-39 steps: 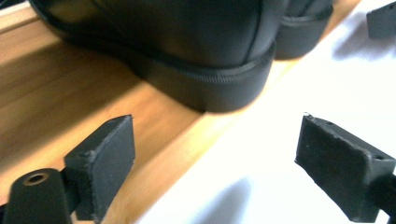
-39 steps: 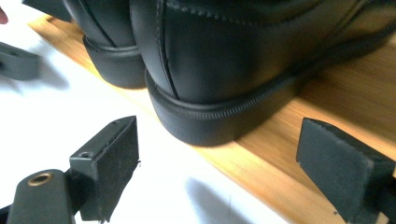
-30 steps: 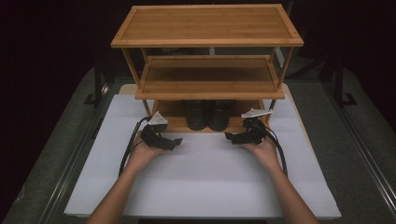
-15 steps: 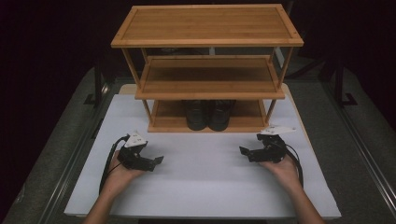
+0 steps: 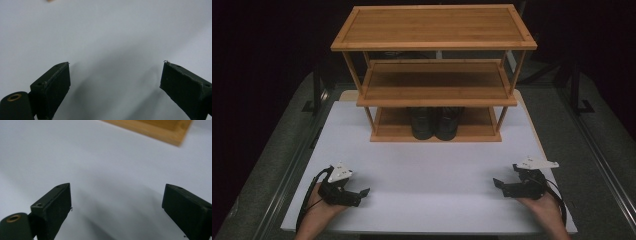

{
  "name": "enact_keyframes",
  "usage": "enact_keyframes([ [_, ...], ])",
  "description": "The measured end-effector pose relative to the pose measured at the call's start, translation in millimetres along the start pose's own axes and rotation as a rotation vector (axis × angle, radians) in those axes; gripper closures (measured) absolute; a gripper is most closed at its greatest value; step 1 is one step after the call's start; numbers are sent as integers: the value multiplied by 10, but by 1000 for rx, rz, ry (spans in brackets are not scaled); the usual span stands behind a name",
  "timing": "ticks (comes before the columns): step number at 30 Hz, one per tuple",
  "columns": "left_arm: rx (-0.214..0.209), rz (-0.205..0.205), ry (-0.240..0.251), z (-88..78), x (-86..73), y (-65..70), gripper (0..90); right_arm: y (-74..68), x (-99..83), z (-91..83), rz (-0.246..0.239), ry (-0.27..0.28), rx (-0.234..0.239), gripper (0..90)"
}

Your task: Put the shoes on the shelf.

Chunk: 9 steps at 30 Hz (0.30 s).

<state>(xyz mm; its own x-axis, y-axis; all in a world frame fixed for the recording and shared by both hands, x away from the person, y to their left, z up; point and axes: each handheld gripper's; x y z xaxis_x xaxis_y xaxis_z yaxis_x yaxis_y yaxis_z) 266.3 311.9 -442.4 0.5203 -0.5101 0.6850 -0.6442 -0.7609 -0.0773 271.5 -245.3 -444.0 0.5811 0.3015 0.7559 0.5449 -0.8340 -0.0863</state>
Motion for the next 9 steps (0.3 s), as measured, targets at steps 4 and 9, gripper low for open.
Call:
enact_keyframes([
  [4, -21, -35, 25, 1, -103, -20, 84, 23, -139, -82, -8, -40, -52, 85],
  [9, -16, -29, 22, 8, -102, -14, 80, 43, -202, -40, 0, -85, -65, 73],
])
Point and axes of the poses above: each handheld gripper's, and its own axes: z roughly forward along the jaws, x roughly out of its top, y roughly to its right, and after that the axes turned 2 degrees about x, right-handed
